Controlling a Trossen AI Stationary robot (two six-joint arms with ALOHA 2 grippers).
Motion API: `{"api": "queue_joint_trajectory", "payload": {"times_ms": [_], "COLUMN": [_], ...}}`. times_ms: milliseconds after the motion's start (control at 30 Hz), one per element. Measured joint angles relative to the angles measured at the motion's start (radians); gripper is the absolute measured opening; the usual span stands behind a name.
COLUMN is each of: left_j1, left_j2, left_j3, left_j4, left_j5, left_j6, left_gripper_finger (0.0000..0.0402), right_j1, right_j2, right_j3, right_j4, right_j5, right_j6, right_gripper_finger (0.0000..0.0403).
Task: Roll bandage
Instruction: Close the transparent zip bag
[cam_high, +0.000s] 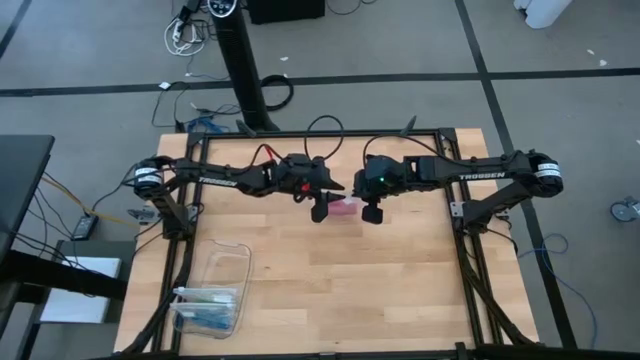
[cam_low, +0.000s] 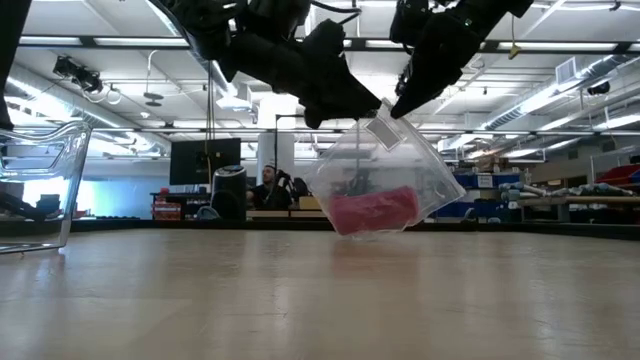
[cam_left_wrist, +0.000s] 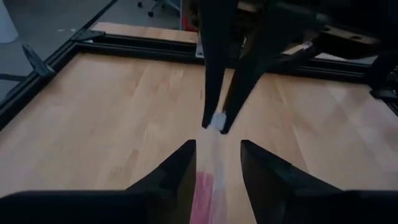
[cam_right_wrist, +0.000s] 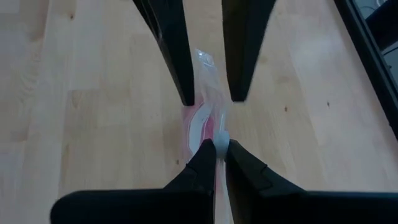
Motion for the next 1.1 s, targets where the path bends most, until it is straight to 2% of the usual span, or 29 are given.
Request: {"api": "queue_joint_trajectory", "payload": {"times_ms": [267, 367, 667, 1100], "left_j1": [0.0, 0.0, 0.0, 0.0], "left_j2": [0.047, 0.046, 0.046, 0.048], "left_j3": [0.024, 0.037, 0.041, 0.04], "left_j4": [0.01, 0.007, -0.01, 0.04], "left_j5": [0.02, 0.019, 0.019, -0.022], "left_j6": [0.003, 0.005, 0.065, 0.064], "left_gripper_finger": [0.013, 0.0118, 0.001, 0.0002], "right_j1": [0.0, 0.0, 0.0, 0.0], "right_j2": [0.0, 0.0, 0.0, -0.002], "right_j3": [0.0, 0.0, 0.0, 0.004], "right_j4": [0.011, 0.007, 0.01, -0.025], "right_j5": [-0.008, -0.008, -0.008, -0.013], "right_j6": [-0.009, -0.009, -0.014, 0.018], "right_gripper_finger": [0.0018, 0.0018, 0.0018, 0.0018]}}
